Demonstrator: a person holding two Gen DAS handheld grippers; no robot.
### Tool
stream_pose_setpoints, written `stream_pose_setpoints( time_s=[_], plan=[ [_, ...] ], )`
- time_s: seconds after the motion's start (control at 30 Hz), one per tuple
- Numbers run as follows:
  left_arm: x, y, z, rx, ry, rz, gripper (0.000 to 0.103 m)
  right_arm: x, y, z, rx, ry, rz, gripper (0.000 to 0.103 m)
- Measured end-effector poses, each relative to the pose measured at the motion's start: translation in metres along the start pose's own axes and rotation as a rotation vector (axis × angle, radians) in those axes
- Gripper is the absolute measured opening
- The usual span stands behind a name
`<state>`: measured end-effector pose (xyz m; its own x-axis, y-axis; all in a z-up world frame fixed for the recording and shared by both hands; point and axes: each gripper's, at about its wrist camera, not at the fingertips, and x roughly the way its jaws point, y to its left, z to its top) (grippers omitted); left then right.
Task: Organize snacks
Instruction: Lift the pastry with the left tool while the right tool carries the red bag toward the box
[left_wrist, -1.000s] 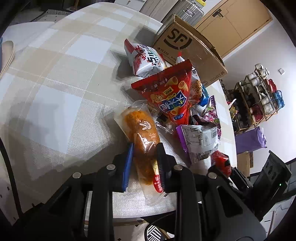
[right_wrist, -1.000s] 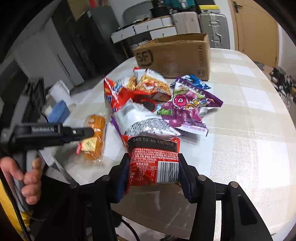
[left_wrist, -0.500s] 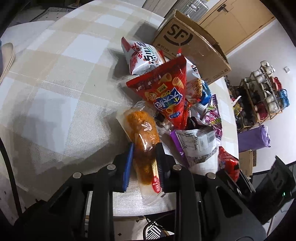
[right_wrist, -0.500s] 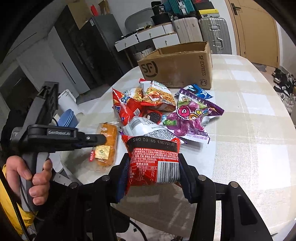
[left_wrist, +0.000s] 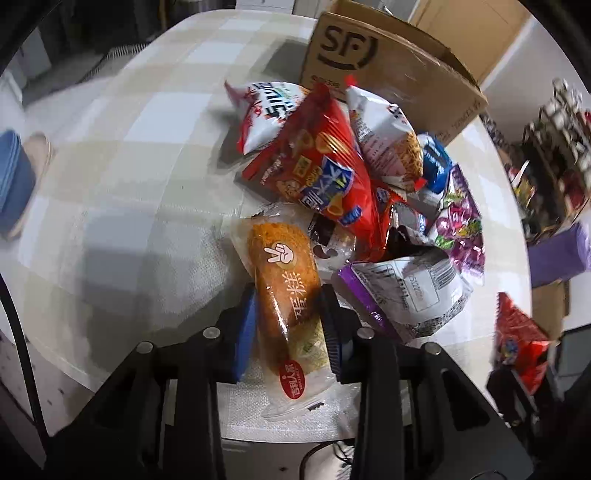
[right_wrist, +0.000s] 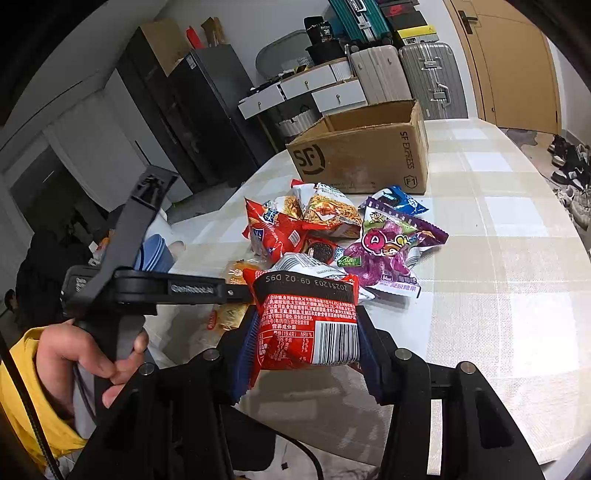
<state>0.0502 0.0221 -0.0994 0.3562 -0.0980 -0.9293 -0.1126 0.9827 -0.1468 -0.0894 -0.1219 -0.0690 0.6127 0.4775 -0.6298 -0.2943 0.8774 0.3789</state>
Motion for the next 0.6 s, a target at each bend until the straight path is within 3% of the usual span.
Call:
stream_pose_setpoints(
  time_s=[0.2,0.6],
  plan=[
    [-0.005,-0.011,0.002,0.064,0.015,0.032,0.025,-0.005,0.0,0.002,0.007,-0.019,0.005,0.049],
    [-0.031,0.007,0.0,0.04,-0.007,-0.051,0.023,-0.007,-0.005,0.002,0.032,-0.029,0.002,0.049]
  ],
)
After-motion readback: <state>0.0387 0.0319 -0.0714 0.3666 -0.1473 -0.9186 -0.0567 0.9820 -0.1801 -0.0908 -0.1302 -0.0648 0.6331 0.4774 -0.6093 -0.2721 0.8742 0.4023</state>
